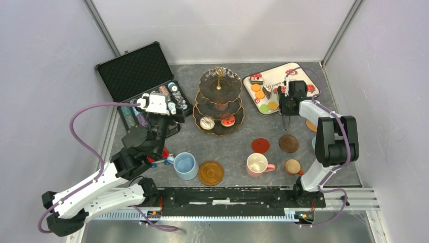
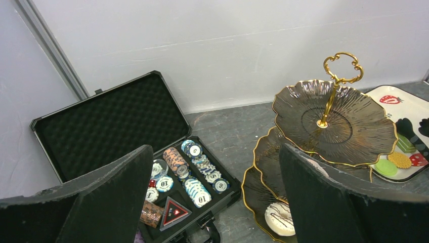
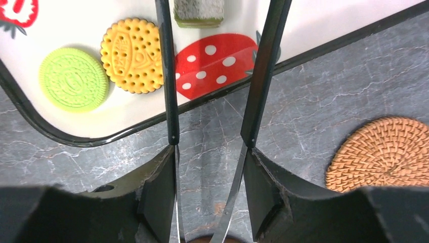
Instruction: Serve the afternoon tea
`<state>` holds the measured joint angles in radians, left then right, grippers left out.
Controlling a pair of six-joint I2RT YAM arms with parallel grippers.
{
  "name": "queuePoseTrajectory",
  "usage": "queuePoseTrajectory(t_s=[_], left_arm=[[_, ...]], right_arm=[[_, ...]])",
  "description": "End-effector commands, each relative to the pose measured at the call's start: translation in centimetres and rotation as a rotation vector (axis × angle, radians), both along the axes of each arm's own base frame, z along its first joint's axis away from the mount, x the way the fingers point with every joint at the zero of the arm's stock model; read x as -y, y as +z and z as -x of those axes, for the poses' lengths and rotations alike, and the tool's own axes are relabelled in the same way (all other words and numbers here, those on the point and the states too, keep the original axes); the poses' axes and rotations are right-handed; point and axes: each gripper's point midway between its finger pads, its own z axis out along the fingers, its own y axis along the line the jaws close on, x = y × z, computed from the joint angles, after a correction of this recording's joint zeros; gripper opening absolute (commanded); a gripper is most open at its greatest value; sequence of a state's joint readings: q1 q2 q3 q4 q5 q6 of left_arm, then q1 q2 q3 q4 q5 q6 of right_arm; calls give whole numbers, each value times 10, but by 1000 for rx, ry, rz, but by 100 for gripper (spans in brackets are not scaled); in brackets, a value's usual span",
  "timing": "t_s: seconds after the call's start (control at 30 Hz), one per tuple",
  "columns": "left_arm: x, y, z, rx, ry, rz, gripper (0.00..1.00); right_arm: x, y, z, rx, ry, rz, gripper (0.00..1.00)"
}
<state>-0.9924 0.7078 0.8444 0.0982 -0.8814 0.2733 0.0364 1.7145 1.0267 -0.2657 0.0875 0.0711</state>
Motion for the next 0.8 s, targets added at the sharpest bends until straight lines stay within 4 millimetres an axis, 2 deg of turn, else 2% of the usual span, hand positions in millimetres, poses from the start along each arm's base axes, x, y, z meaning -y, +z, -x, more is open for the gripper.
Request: queuePoseTrajectory(t_s=[0.0, 0.17, 0.33, 0.47, 0.63, 0.77], left_arm=[[-3, 12, 2, 17, -5, 71, 100], [-4, 13, 3, 20, -6, 77, 100], [-4, 12, 3, 18, -7, 75, 100], [-3, 12, 3, 17, -9, 73, 100], [-2, 11, 2, 16, -9, 70, 100], [-2, 11, 2, 15, -9, 70, 100]], right_arm=[[-1, 27, -8, 23, 12, 1, 52], [-7, 19, -8, -31, 47, -9, 54], [-11, 20, -10, -41, 54, 11, 54], [-11, 18, -10, -66, 48, 29, 48], [-10, 17, -12, -74, 42, 34, 46], [-10, 18, -12, -77, 37, 38, 38]])
